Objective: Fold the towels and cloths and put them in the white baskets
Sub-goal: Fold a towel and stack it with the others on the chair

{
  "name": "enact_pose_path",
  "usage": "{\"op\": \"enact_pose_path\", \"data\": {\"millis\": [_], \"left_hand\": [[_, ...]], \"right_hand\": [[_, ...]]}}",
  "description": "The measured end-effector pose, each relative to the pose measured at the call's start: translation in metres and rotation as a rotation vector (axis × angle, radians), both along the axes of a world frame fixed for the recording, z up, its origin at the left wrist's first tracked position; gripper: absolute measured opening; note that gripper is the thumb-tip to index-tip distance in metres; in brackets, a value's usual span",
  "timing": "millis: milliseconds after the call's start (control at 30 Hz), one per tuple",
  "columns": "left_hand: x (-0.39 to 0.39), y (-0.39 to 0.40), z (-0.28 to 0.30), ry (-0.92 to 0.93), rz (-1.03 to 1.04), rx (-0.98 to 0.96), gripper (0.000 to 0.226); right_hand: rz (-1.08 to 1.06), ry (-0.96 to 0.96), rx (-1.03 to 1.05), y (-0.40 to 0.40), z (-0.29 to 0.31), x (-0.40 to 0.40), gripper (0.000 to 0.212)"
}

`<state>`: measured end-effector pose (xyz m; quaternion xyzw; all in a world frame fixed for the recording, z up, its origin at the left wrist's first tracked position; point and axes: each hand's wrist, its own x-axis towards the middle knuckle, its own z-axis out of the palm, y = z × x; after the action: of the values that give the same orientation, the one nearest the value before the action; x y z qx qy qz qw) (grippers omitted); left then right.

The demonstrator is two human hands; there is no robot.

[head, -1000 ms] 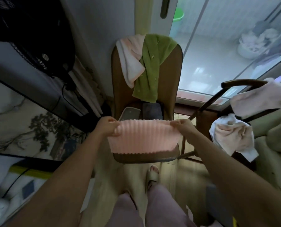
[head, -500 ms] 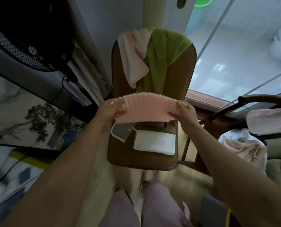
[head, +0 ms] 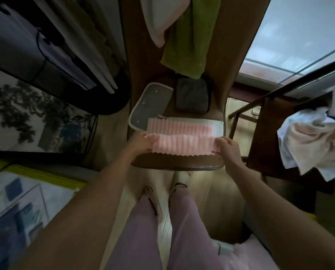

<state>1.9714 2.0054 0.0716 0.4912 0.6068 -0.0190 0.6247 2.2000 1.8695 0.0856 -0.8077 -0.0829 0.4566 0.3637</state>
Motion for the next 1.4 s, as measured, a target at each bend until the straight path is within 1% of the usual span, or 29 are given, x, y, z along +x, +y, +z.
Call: {"op": "enact_pose_path", "data": {"millis": [100,167,233,333,467,600,700,867,967,1067,1267,1400], "left_hand": [[-0.017,-0.021,-0.038,-0.009,0.045,-0.095,0.005],[-0.024,-0.030,-0.053,-0.014,0.069,-0.109,0.010],[-0.028,-0.034,-0.066,-0.013,0.050,-0.087,0.015],[-0.025,-0.028,-0.075,-0.017,0.018,-0.017,0.018],[-0.007,-0.007,-0.082,0.015,-0.025,0.176,0.028],[0.007,0.006,-0.107,0.066,-0.156,0.331,0.030],[0.016,0.013,-0.129,0.109,-0.174,0.375,0.030],[0.026,0.021,-0.160,0.192,-0.175,0.451,0.036],[0.031,0.019,-0.163,0.198,-0.153,0.531,0.037],[0.035,0.017,-0.161,0.246,-0.175,0.590,0.039],[0.043,0.023,-0.162,0.352,-0.278,0.702,0.033],[0.049,0.026,-0.173,0.420,-0.311,0.709,0.030]], "right_hand": [[0.007,-0.018,-0.056,-0.023,-0.038,-0.016,0.020],[0.008,-0.040,-0.065,-0.032,-0.052,-0.024,0.023],[0.006,-0.071,-0.057,-0.034,-0.060,-0.028,0.026],[-0.014,-0.112,-0.026,-0.033,-0.063,-0.030,0.022],[-0.042,-0.203,0.018,-0.017,-0.076,-0.022,0.022],[-0.058,-0.300,-0.029,0.000,-0.104,-0.016,0.021],[-0.049,-0.333,-0.036,0.014,-0.123,-0.012,0.024],[-0.027,-0.344,-0.033,0.030,-0.152,-0.002,0.020],[-0.014,-0.409,-0.006,0.032,-0.163,0.007,0.018],[0.060,-0.503,-0.010,0.032,-0.167,0.006,0.018],[0.167,-0.627,-0.149,0.042,-0.174,0.009,0.016],[0.233,-0.618,-0.198,0.049,-0.180,0.010,0.014]]}}
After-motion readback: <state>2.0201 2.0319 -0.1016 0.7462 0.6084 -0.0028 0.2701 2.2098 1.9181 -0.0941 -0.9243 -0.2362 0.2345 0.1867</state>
